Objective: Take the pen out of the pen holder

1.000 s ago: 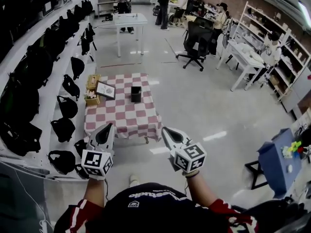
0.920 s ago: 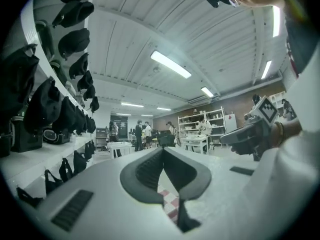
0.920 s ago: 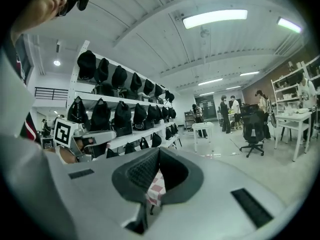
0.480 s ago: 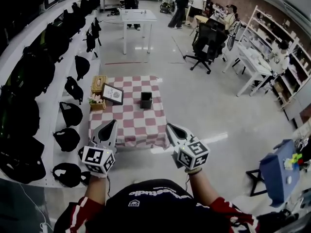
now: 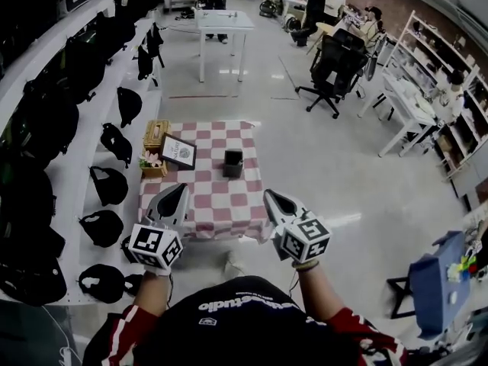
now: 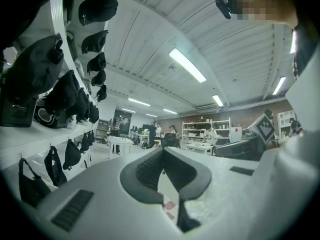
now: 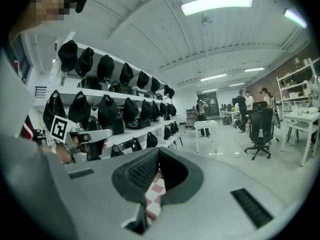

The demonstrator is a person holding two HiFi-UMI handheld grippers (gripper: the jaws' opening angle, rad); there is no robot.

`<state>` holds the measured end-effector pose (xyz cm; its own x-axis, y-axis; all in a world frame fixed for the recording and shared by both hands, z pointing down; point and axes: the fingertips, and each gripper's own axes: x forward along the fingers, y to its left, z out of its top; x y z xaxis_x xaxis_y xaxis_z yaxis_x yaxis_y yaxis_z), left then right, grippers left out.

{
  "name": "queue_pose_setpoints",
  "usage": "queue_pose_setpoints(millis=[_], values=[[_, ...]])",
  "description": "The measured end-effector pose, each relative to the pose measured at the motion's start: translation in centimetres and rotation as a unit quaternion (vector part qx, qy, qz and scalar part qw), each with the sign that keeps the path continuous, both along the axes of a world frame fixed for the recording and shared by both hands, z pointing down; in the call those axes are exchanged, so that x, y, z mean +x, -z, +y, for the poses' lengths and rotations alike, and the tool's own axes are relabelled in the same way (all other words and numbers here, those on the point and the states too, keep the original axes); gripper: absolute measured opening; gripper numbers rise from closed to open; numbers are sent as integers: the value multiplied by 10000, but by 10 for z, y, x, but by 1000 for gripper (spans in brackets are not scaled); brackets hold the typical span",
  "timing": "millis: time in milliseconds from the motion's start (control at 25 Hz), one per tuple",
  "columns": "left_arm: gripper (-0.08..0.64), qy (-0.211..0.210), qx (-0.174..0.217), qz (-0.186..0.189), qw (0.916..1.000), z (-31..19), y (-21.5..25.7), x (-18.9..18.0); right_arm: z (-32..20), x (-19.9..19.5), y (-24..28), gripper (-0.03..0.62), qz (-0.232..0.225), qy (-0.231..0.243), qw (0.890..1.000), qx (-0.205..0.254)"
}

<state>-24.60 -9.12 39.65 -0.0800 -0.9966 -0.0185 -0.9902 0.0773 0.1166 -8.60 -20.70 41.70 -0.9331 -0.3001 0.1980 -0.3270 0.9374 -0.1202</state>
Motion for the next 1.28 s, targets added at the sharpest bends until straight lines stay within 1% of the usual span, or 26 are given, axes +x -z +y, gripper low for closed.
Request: queue_pose_setpoints(millis=[160,320,520,640,760,840,1080,1280], values=[[5,128,15,-88,9999,-26,7,-15,-31,-23,10,3,-104,151,9997,129],[6,182,61,-230,9996,-49,16,-25,-55,-39,22,3,-237,175,9993,232],[5,191,13,-235,9995,-67,13,-34,-71,-49,14,5,-266,243,9991,234],[6,165,-34,-204,9997,-73,7,-34,-76,-51,9,23,-228,246,9993,191],[5,132,-68,-155,9998,-78,3,-35,-80,-53,5,72,-190,217,9995,137],[5,121,-72,-138,9998,-79,2,-35,-83,-54,1,90,-149,208,9996,101],[5,143,-75,-80,9998,-87,-5,-36,-90,-59,-17,95,66,248,9996,73],[5,62,-179,-175,9997,-99,-15,-29,-99,-64,-36,95,271,329,9991,43]])
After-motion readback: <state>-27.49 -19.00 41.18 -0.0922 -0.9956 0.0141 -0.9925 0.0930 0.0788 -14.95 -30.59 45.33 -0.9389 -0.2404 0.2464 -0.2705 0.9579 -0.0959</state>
